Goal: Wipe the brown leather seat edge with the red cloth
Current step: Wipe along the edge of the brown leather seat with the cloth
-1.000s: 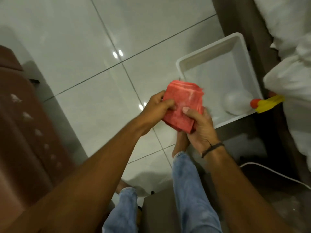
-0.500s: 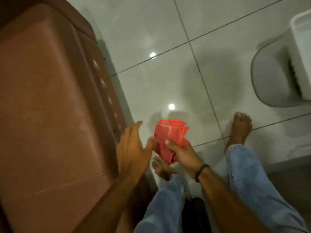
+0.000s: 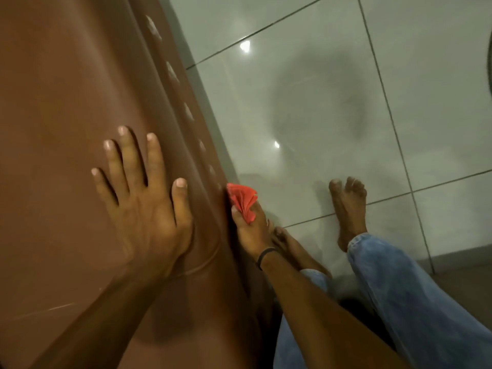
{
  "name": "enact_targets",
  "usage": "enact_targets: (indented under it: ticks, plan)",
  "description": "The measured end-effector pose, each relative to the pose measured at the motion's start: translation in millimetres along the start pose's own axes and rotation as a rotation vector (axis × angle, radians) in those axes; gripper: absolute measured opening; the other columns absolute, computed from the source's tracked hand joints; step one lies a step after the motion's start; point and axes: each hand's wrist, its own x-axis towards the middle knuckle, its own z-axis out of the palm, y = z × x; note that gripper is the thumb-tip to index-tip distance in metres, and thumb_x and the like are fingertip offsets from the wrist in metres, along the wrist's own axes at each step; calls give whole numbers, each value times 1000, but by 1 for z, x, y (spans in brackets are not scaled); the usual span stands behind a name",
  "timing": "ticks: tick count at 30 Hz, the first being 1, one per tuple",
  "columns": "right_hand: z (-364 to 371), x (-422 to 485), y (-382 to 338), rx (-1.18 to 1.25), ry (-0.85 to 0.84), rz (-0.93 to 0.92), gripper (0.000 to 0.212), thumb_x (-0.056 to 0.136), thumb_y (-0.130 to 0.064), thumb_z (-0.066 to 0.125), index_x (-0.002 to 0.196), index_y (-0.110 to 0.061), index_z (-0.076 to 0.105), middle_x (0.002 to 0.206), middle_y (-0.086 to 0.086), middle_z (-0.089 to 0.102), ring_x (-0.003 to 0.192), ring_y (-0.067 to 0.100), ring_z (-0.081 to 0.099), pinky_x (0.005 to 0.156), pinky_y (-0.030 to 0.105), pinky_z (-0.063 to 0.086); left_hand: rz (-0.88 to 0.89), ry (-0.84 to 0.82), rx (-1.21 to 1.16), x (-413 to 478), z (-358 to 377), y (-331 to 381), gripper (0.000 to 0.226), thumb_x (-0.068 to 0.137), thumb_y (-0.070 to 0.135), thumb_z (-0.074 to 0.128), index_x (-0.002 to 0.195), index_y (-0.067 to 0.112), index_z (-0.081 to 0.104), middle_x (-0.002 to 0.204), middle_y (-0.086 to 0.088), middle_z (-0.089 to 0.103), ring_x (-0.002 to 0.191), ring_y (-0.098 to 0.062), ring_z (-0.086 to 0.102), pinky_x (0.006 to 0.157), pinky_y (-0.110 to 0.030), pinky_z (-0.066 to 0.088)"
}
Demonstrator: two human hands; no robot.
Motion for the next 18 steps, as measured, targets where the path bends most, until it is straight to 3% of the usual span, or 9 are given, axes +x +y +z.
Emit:
enact_targets:
  ticks: [2, 4, 5, 6, 9, 11, 12, 14, 18]
  plan:
    - [-11, 8, 5, -3, 1, -28, 62, 102, -57, 49, 159, -35, 46, 166, 2, 50, 158, 26, 39, 132, 57, 17, 2, 21, 19, 1, 4, 0, 71, 110, 48, 23, 174, 22, 12, 183, -13, 5, 170, -34, 2, 135, -63, 5]
    - [-78, 34, 35, -277, 129, -6, 88, 96, -79, 16, 159, -25, 45, 163, 15, 50, 154, 37, 42, 128, 61, 28, -1, 33, 30, 1, 4, 2, 70, 111, 47, 23, 174, 21, 13, 182, -14, 7, 170, -35, 4, 135, -62, 5]
    - [-128, 51, 50, -444, 192, 96, 101, 93, -78, -6, 162, -21, 39, 166, 18, 44, 156, 40, 37, 128, 61, 27, 0, 32, 30, 1, 4, 3, 70, 111, 47, 24, 174, 20, 13, 182, -15, 7, 169, -36, 4, 135, -62, 5]
    - [-172, 66, 61, -553, 269, 192, 96, 96, -70, -10, 164, -17, 33, 168, 18, 38, 157, 39, 34, 129, 59, 26, 3, 27, 29, 1, 3, 3, 70, 111, 46, 24, 174, 20, 13, 182, -15, 7, 169, -36, 4, 135, -63, 5]
    - [-219, 93, 74, -647, 490, 184, 49, 110, -35, 37, 152, -11, 40, 151, 20, 47, 140, 38, 48, 117, 51, 42, 4, 16, 35, 1, 0, 4, 70, 111, 46, 23, 174, 18, 14, 182, -17, 8, 169, -39, 5, 134, -64, 6]
    - [-181, 93, 62, -732, 479, 101, 48, 106, -23, 46, 152, -11, 40, 150, 20, 46, 138, 37, 47, 115, 52, 44, -6, 6, 30, 1, -3, 6, 70, 111, 46, 23, 174, 17, 16, 182, -18, 8, 169, -39, 6, 134, -64, 6]
    - [-150, 88, 60, -680, 417, 34, 50, 106, -21, 47, 154, -11, 41, 152, 19, 45, 141, 37, 45, 117, 53, 42, -9, 0, 37, 2, -5, 6, 70, 111, 46, 23, 174, 16, 16, 182, -18, 8, 169, -39, 5, 134, -64, 6]
    - [-77, 72, 49, -349, 258, -71, 51, 106, -24, 52, 156, -19, 45, 156, 13, 47, 144, 31, 45, 122, 52, 39, 0, -23, 51, 2, -7, 7, 70, 111, 45, 23, 174, 16, 15, 182, -18, 7, 169, -39, 4, 134, -64, 5]
    - [32, 24, 3, 286, -56, -207, 46, 102, -56, 51, 148, -61, 44, 166, -15, 45, 157, 13, 42, 130, 42, 32, 6, -44, 67, 2, -7, 6, 72, 110, 44, 28, 174, 16, 13, 182, -18, 5, 169, -39, 4, 134, -64, 6]
